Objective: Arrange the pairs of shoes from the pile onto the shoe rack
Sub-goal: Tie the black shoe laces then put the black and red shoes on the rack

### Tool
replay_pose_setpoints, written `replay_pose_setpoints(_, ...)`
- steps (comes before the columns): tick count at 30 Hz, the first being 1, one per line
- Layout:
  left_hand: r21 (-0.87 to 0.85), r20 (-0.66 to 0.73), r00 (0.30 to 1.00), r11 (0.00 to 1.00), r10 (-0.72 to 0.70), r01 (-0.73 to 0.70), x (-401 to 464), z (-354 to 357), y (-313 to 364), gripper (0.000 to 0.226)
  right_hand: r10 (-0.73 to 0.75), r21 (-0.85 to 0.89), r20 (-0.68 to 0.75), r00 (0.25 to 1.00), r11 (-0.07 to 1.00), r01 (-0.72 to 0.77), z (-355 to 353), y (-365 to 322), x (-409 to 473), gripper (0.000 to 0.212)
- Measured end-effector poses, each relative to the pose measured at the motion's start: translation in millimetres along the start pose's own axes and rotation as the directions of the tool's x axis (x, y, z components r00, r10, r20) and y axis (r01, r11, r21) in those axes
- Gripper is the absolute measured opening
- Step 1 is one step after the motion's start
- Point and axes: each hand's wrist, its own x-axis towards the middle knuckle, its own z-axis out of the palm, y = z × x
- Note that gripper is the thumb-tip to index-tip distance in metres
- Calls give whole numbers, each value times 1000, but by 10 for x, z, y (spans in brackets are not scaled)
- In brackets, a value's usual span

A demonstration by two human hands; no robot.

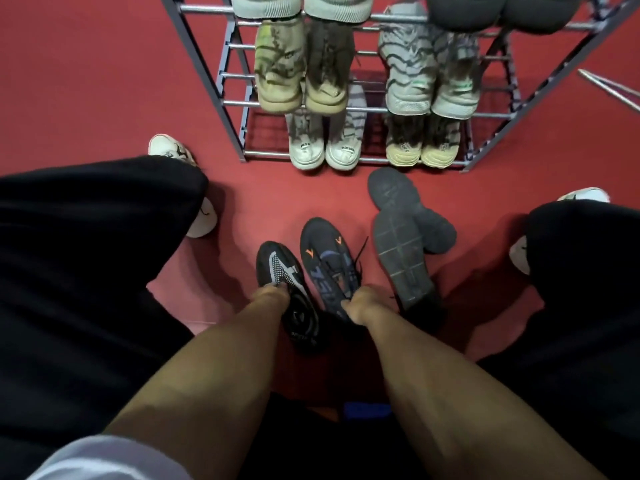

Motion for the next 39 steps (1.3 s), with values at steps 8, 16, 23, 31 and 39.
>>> replay_pose_setpoints(8,-368,11,996,927,85,-75,-171,81,110,54,66,47,-87,994,997,-62,-84,-34,87,46)
replay_pose_setpoints(16,34,-325,843,896,429,-443,-348,49,682,41,28,287,-293,956,956,60,-206,-20,163,29)
replay_pose_setpoints(23,-483,62,932,828,356,-284,-719,348,767,33,-103,457,-431,896,831,315,-294,-151,124,31)
replay_pose_setpoints(31,-866,352,859,478,373,148,-584,-250,724,39,5,806,185,983,572,-155,-285,-14,69,47)
replay_pose_setpoints(39,-714,287,858,692,426,-105,-555,-228,634,38,-302,982,162,940,147,-122,-644,-873,52,68)
